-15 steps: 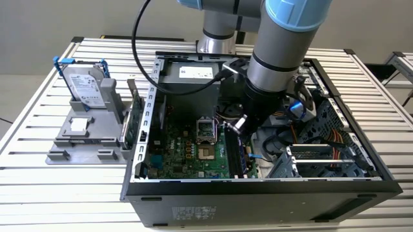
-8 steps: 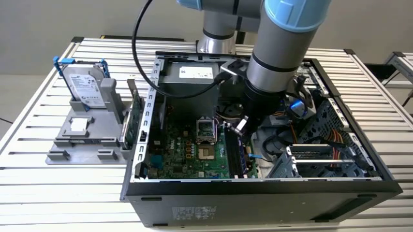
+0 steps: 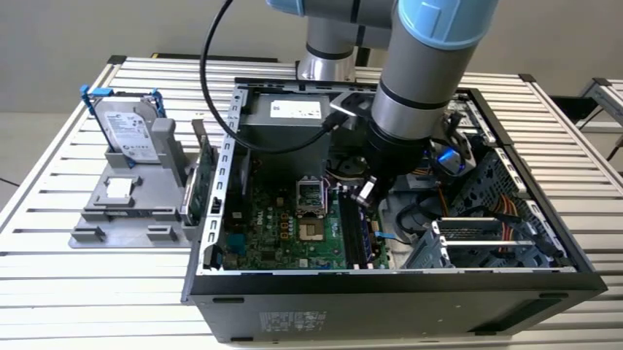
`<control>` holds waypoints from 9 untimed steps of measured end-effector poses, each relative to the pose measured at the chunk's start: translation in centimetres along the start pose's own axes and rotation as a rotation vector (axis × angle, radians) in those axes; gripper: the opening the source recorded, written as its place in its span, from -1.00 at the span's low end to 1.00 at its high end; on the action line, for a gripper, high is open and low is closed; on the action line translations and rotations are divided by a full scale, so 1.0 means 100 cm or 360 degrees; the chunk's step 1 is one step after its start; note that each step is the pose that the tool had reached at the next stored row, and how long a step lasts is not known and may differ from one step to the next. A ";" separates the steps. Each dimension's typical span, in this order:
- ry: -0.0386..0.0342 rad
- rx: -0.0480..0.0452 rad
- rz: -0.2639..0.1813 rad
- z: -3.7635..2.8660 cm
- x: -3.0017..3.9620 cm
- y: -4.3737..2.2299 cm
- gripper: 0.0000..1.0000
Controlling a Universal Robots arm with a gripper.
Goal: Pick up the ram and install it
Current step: 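Press down the ram until it locks into place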
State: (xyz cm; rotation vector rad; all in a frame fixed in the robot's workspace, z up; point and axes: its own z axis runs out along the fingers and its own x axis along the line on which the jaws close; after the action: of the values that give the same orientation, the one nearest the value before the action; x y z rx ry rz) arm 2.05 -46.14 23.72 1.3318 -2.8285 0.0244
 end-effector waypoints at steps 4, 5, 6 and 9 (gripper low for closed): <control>0.0000 0.0002 -0.0064 0.0000 -0.0008 0.0007 -1.00; 0.0000 0.0002 -0.0080 0.0001 -0.0010 0.0009 -1.00; 0.0000 0.0002 -0.0096 0.0001 -0.0013 0.0011 -1.00; -0.0001 0.0003 -0.0148 0.0005 -0.0017 0.0014 -1.00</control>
State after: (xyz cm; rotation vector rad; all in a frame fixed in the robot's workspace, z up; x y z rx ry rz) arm 2.05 -45.92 23.66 1.4623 -2.7639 0.0258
